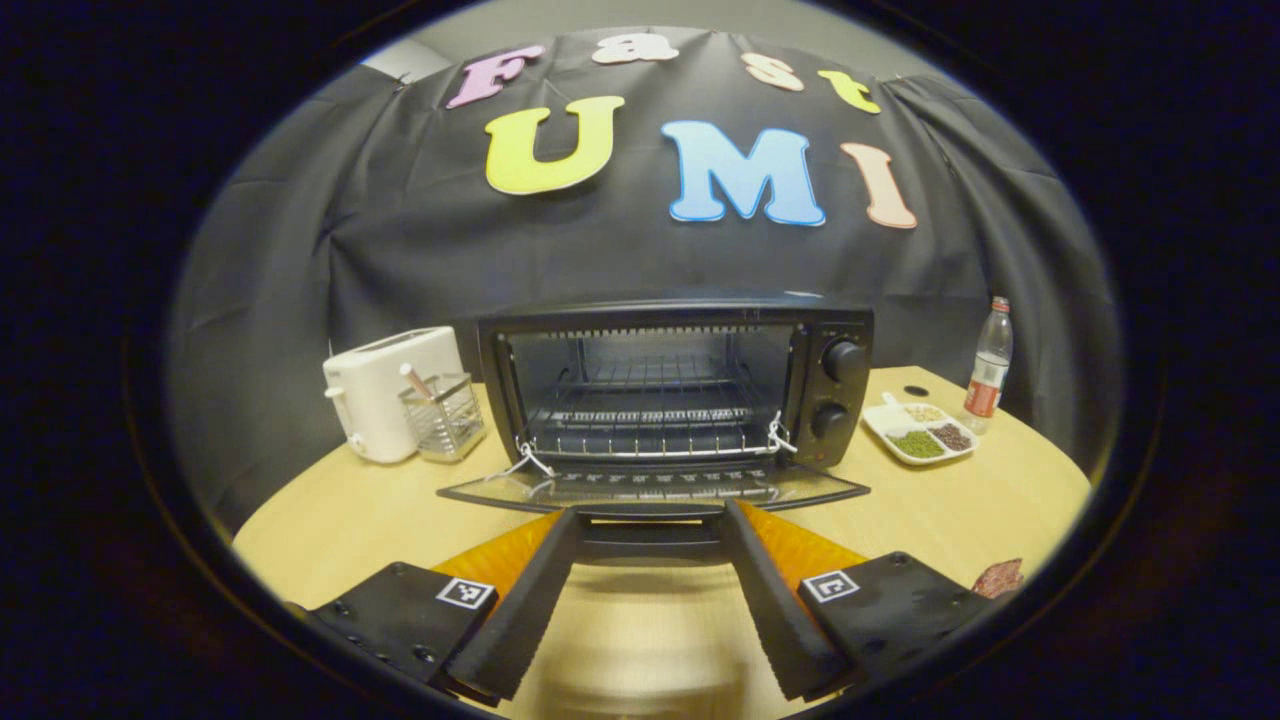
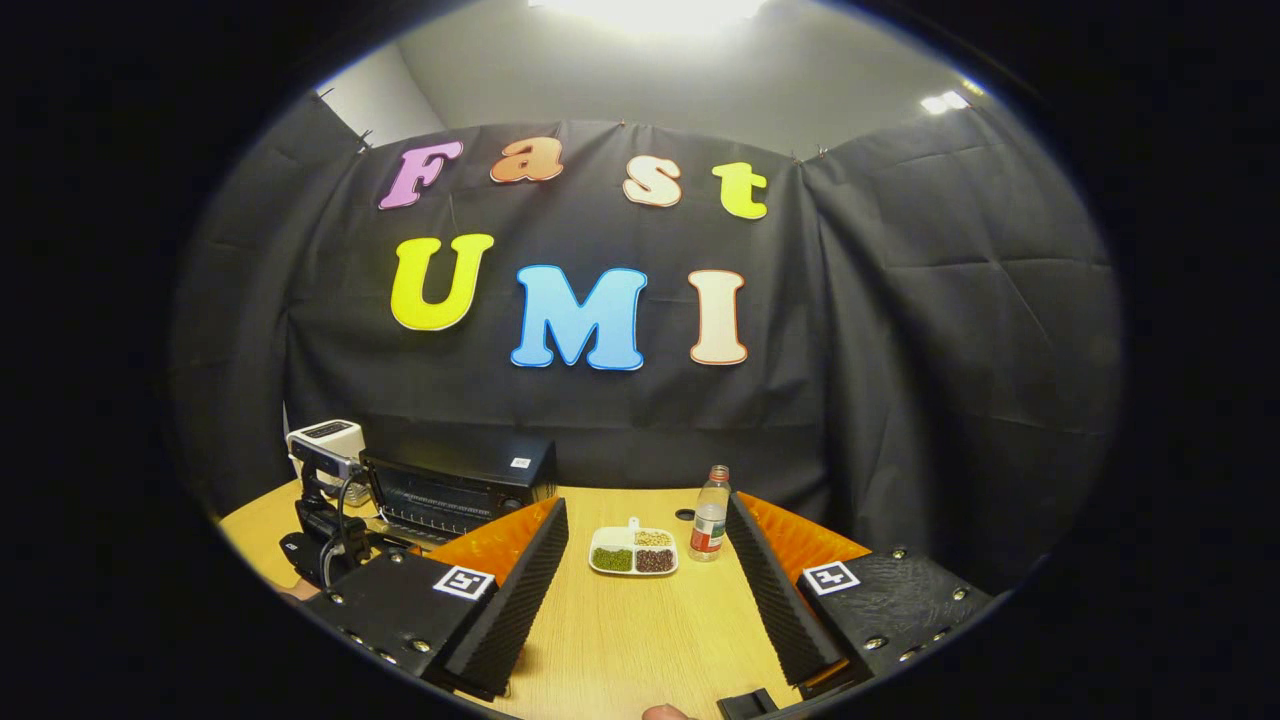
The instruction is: Open the electric oven with the left hand, put the food in, and close the electric oven.
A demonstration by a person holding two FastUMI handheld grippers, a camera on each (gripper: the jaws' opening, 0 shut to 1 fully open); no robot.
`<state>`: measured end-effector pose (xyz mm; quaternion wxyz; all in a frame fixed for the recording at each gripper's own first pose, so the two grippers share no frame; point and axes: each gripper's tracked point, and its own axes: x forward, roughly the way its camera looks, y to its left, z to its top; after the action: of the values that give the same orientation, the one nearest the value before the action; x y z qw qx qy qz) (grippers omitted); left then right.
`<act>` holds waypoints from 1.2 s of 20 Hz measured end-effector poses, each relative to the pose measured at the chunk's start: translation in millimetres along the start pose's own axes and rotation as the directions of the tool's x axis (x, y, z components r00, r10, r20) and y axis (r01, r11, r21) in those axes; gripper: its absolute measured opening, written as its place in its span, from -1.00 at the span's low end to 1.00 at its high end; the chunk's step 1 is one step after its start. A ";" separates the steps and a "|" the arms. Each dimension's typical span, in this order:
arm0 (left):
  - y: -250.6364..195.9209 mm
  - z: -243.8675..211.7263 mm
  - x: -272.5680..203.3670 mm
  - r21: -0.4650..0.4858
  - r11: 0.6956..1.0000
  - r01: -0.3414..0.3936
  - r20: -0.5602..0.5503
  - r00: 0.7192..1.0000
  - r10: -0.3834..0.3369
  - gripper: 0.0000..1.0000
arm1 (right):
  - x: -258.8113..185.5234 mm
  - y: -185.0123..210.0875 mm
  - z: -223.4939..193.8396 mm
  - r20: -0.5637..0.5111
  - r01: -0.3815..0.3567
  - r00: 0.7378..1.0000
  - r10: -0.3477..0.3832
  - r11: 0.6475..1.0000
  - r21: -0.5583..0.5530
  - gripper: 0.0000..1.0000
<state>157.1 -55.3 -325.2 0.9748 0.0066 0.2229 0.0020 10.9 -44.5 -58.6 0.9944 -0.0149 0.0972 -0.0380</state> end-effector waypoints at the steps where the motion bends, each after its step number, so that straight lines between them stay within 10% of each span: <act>1: 0.5 -6.4 -1.4 0.005 1.000 -0.002 -0.010 1.000 0.002 0.92 | -1.0 2.2 -0.5 -0.001 -0.007 1.000 0.007 1.000 0.005 0.93; 16: 12.1 97.7 -135.9 0.074 0.996 0.042 0.168 0.984 -0.054 1.00 | 5.0 78.9 -73.9 -0.112 -0.261 0.958 0.262 0.965 0.028 0.93; 24: 22.4 154.0 -210.6 0.057 0.997 0.042 0.299 0.953 -0.058 1.00 | 24.5 113.0 -137.9 -0.304 -0.378 0.862 0.406 0.914 0.149 0.93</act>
<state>34.3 -36.2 -94.7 0.9966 0.0256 0.0722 -0.0293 16.3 63.1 -202.7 0.9507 0.0535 0.2607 0.1590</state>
